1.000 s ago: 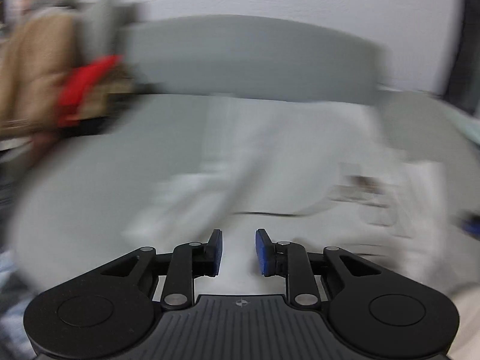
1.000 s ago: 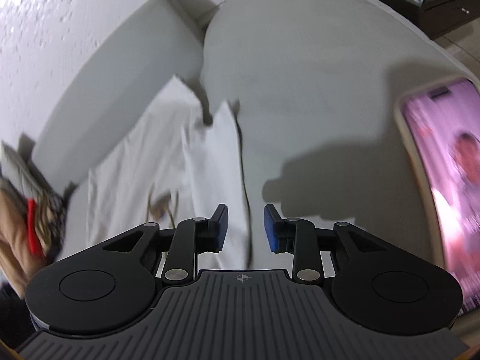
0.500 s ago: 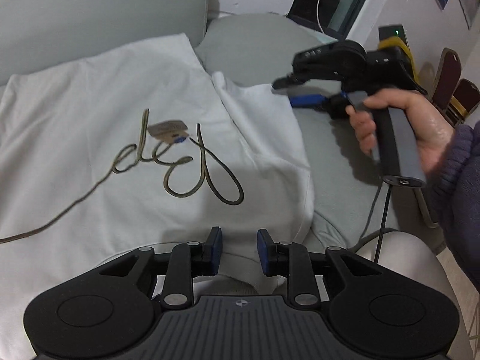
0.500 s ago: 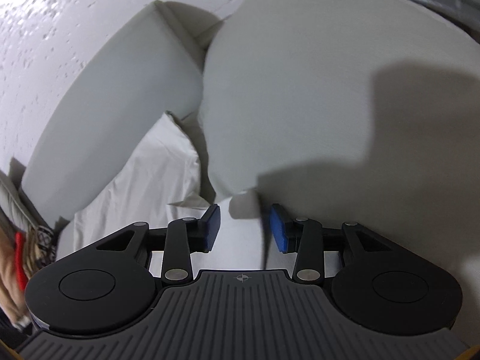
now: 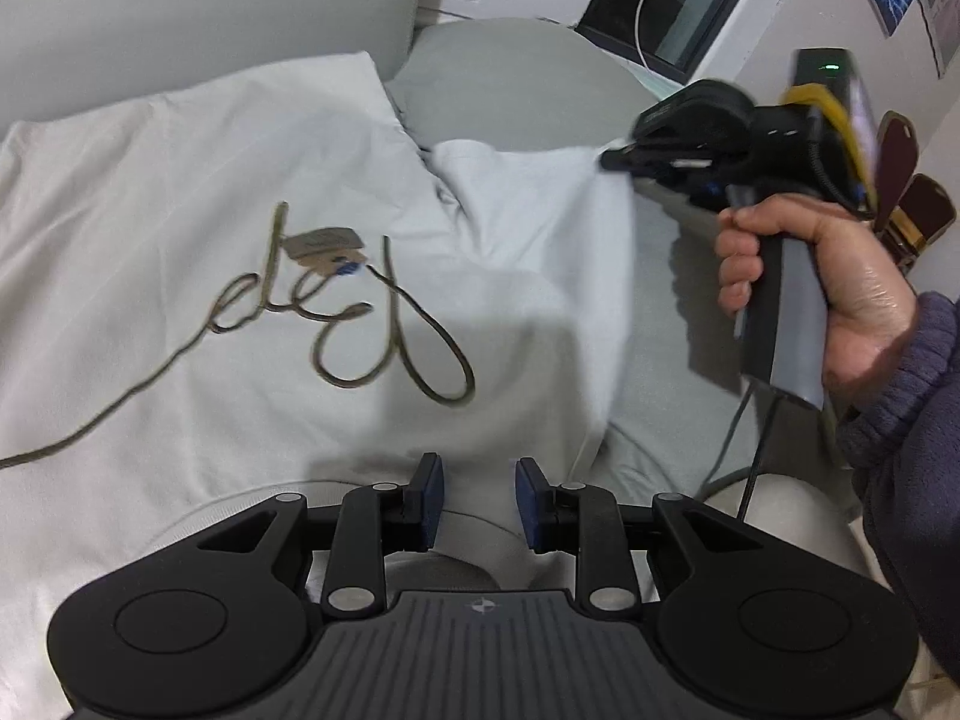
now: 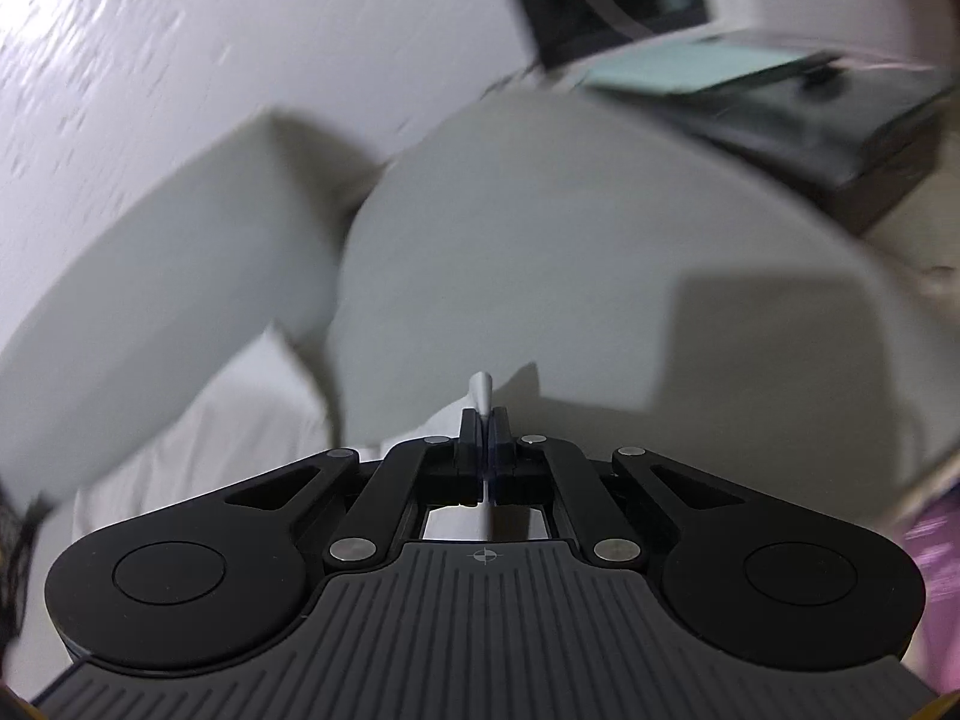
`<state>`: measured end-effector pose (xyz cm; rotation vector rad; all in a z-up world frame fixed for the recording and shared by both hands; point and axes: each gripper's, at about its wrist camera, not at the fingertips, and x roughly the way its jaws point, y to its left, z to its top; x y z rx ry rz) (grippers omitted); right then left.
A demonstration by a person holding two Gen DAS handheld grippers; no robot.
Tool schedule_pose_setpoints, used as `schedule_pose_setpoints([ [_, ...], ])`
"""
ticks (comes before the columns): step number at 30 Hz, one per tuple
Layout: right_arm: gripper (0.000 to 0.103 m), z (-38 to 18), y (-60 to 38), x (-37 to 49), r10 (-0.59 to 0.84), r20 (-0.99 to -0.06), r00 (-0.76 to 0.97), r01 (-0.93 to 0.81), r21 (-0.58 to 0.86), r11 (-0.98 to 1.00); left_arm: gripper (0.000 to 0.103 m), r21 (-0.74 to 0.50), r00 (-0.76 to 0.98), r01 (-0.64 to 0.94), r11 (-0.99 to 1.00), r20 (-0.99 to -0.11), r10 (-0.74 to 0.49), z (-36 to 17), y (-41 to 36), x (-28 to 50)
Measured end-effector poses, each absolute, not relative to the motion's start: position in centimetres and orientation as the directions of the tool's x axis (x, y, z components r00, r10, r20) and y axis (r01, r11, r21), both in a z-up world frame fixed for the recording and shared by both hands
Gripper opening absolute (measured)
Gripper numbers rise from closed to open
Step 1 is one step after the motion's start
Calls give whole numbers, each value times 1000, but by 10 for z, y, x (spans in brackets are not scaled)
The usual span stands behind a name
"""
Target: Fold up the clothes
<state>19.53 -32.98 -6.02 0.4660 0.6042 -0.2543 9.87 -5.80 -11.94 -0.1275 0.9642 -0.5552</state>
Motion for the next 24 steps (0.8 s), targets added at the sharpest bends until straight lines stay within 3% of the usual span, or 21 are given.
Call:
schedule_pose_setpoints([
  [8, 1, -65, -345, 180, -194, -685, 702, 460, 229, 858, 29, -413, 382, 406, 815, -734, -562, -126, -71, 98],
  [10, 16, -57, -343, 181, -155, -701, 696, 454, 262, 852, 30, -406, 381, 417, 813, -734, -562, -120, -69, 91],
  [12, 47, -49, -343, 174, -83, -717, 692, 434, 321, 842, 36, -398, 380, 430, 811, -734, -562, -115, -67, 84],
  [13, 51, -45, -341, 167, -39, -726, 686, 418, 350, 838, 40, -390, 385, 425, 817, -739, -553, -113, -62, 80],
  [17, 51, -43, -322, 124, 172, -775, 608, 312, 433, 845, 45, -355, 420, 352, 866, -767, -485, -111, -34, 51],
  [21, 51, -57, -289, 78, 345, -803, 485, 217, 493, 843, 45, -396, 514, 208, 894, -734, -444, -108, 12, 19],
  [24, 50, -74, -275, 68, 380, -795, 473, 216, 522, 825, 43, -430, 588, 97, 898, -703, -400, -107, 45, -3],
])
